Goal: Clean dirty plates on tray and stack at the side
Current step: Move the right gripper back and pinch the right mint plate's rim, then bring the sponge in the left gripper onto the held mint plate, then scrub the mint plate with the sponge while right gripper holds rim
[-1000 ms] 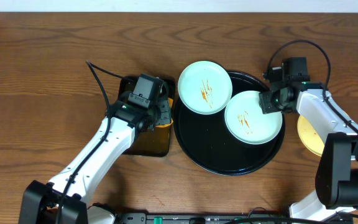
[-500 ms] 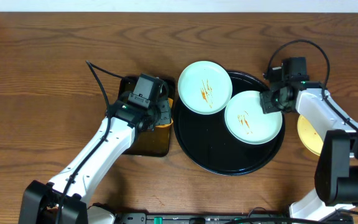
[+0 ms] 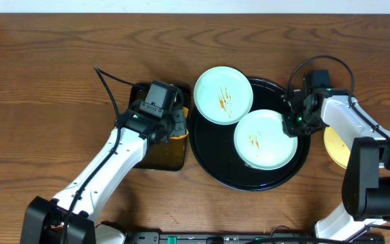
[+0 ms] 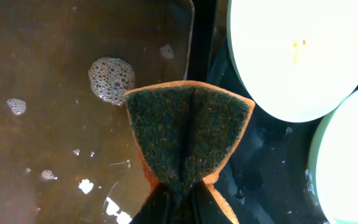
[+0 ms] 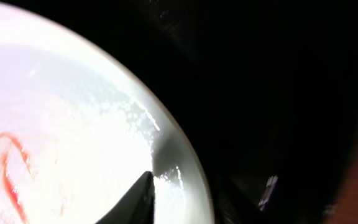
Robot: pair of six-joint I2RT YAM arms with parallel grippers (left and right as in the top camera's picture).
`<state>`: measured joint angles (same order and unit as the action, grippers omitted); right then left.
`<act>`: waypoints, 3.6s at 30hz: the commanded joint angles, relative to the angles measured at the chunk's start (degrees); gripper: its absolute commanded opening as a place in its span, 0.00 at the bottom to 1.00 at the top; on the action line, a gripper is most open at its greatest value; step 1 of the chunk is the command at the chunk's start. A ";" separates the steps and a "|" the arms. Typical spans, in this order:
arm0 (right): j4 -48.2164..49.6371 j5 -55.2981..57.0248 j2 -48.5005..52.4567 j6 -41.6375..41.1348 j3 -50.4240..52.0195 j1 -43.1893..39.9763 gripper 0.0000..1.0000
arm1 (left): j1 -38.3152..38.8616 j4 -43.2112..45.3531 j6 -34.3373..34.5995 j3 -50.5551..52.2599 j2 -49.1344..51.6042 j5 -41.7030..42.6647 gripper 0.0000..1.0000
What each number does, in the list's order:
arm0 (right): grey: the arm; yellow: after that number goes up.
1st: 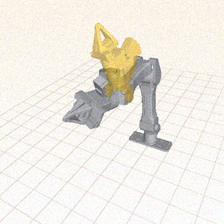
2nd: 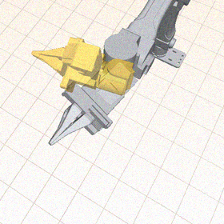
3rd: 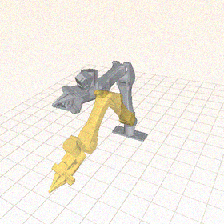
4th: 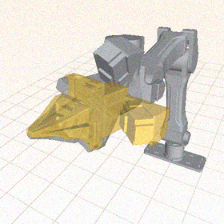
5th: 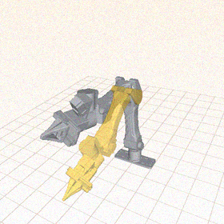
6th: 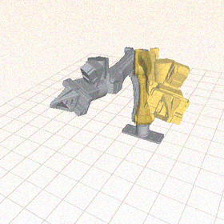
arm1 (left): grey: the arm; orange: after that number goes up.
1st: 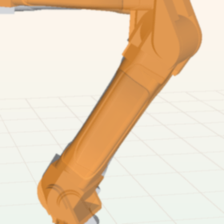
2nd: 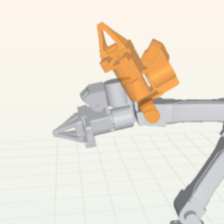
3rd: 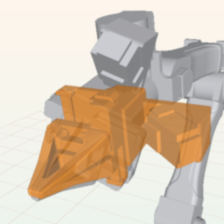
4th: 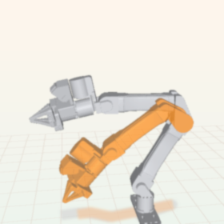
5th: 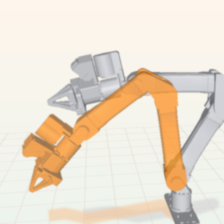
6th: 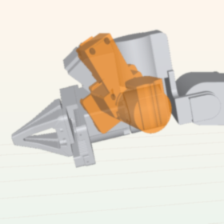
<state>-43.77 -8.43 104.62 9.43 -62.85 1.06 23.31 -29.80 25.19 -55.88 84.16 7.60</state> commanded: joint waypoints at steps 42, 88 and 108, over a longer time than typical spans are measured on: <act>-9.84 -17.11 0.28 -12.17 0.09 2.36 0.01 | 18.56 12.61 -0.94 0.15 7.85 0.98 0.08; -11.96 -11.96 0.31 -12.59 0.09 2.36 0.05 | 19.56 18.67 4.79 -0.37 9.99 -10.25 0.08; -13.38 -18.71 0.31 -11.96 0.09 2.36 0.23 | 20.81 18.86 4.68 -0.22 18.34 -9.55 0.09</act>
<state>-56.95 -24.10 104.62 -2.52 -62.83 2.87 44.10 -10.33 29.78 -55.96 101.14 -1.65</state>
